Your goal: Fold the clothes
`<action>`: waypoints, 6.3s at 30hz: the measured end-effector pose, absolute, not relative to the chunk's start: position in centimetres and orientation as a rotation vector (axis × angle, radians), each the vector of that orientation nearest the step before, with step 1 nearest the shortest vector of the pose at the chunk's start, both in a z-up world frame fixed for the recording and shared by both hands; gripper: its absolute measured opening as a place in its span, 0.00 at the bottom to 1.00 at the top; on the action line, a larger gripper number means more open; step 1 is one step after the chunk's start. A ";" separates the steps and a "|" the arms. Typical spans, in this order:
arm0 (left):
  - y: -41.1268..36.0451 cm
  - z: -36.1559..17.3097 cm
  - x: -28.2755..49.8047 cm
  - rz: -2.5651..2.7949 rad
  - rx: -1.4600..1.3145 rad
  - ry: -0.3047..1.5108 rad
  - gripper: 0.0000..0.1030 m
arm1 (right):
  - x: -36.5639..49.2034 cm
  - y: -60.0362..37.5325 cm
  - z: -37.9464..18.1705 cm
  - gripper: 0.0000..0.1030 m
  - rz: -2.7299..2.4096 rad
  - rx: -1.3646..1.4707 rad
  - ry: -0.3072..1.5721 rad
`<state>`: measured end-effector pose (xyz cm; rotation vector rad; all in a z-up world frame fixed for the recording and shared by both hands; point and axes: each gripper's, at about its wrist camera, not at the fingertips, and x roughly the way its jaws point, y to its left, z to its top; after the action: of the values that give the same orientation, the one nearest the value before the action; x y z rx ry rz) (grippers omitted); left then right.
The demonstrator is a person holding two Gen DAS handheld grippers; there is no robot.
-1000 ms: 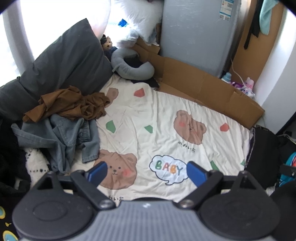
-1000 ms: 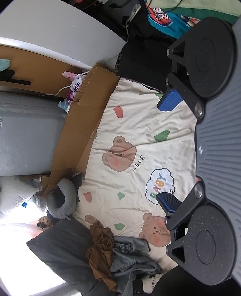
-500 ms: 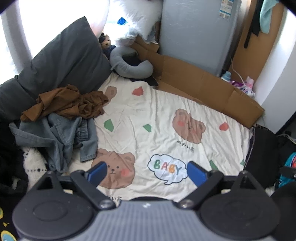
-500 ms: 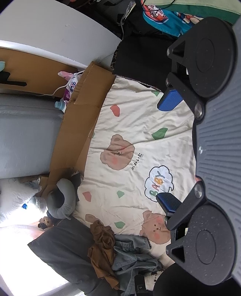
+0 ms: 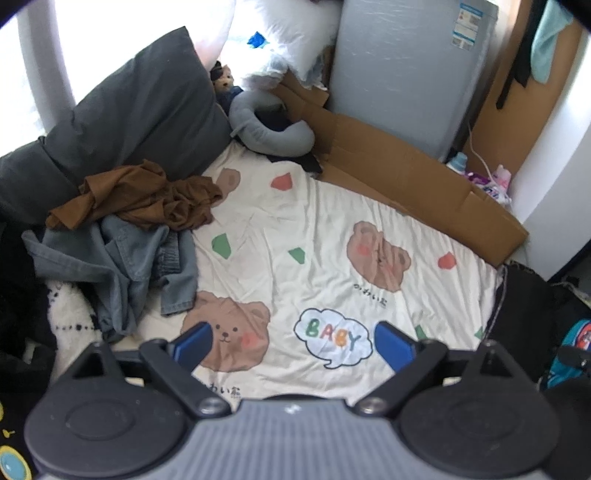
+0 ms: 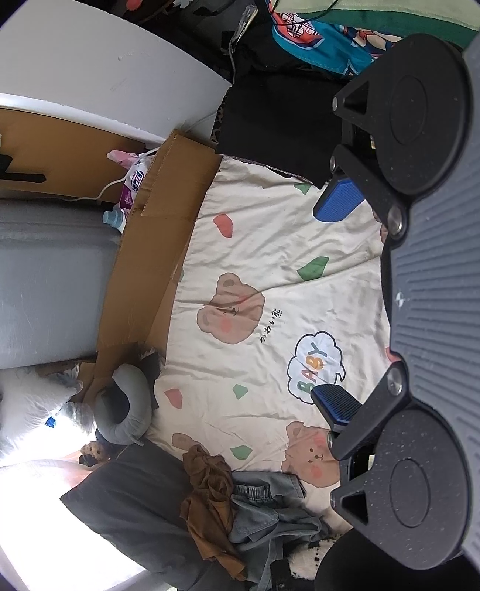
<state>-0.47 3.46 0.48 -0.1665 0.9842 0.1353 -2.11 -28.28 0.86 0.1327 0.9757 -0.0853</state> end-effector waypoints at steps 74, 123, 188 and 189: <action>28.1 -11.4 15.6 0.476 -0.231 0.920 0.95 | 21.5 -26.0 -5.1 0.95 -0.001 0.083 0.951; 40.8 -20.3 21.8 0.568 -0.253 0.821 0.84 | 26.0 -26.2 -19.7 0.95 0.158 0.266 0.961; 19.3 -24.9 15.9 0.144 -0.426 0.841 0.02 | 23.6 -25.1 -28.8 1.00 0.379 0.493 1.025; 18.6 -25.0 15.9 0.137 -0.415 0.836 0.02 | 23.6 -24.9 -28.9 1.00 0.385 0.483 1.024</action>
<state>15.93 18.62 -25.05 -0.4148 0.8365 0.1370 23.57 -24.93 -28.88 0.4831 1.0238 0.3846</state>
